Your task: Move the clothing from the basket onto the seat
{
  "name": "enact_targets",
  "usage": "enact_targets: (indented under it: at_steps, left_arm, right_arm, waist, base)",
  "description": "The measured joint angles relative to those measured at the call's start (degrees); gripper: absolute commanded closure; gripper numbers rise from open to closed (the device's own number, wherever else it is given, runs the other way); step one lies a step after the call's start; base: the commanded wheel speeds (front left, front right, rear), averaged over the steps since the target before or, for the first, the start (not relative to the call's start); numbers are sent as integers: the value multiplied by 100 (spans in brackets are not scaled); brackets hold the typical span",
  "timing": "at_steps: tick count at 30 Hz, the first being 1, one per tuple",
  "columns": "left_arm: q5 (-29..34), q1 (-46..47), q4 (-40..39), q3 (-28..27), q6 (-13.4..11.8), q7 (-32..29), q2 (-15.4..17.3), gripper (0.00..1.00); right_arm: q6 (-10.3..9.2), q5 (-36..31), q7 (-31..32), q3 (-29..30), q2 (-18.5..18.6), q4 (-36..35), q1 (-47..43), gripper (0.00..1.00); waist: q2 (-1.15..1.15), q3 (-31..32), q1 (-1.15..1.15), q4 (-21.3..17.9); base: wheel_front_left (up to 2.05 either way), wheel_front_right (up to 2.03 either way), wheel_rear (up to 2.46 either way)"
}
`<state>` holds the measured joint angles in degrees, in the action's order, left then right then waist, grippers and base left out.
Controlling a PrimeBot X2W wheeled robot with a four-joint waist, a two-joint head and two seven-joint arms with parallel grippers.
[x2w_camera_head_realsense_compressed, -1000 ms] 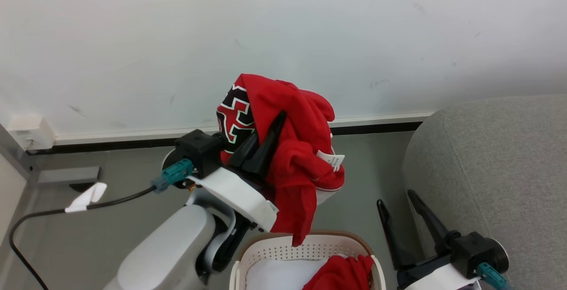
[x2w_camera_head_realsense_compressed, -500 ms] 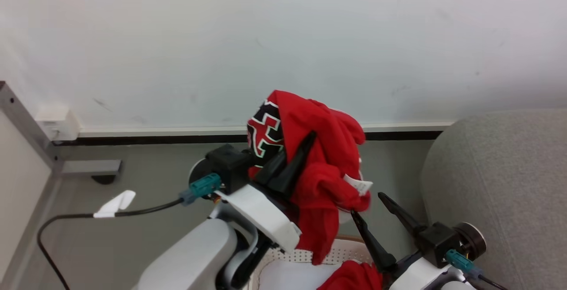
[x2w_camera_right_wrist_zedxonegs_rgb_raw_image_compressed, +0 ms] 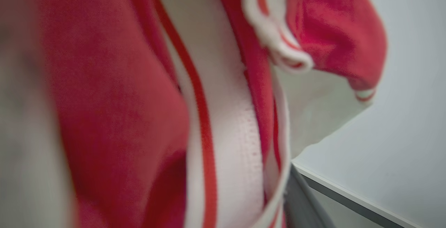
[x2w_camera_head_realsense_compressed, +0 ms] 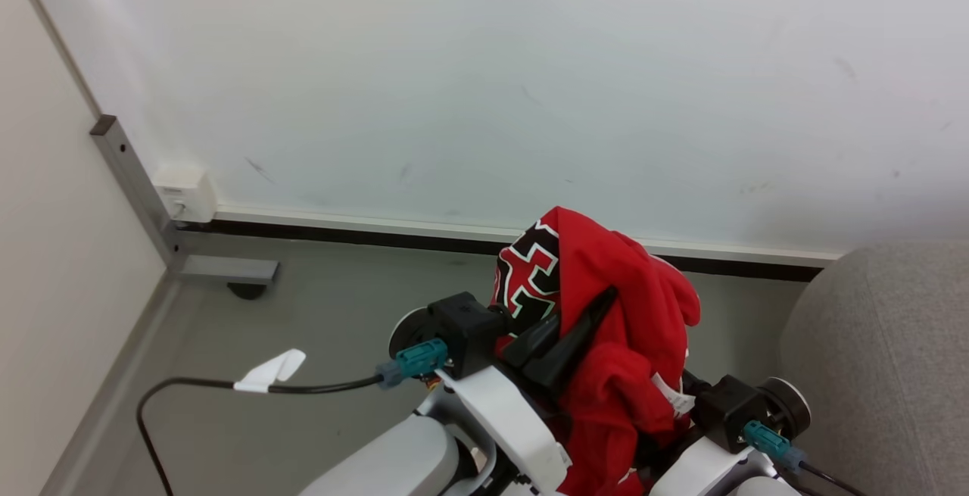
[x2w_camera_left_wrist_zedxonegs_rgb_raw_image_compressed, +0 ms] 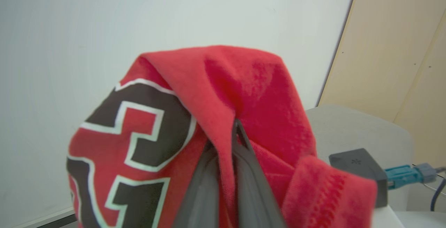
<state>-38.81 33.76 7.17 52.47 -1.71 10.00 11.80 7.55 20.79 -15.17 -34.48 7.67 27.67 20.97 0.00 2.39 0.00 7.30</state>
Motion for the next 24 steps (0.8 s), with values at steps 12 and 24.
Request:
enact_targets:
  at_steps: [12,24]
  left_arm:
    - [-3,-55,13,48,-34,-32,14,100]
    - [-47,-77,140,-38,-111,67,45,100]
  right_arm:
    - [0,111,0,-203,-40,-78,-3,100]
    - [0,302,1,33,-14,-303,-71,100]
  waist:
    - [0,51,0,110]
    - [0,-49,0,-82]
  base:
    - [0,0,0]
    - [0,0,0]
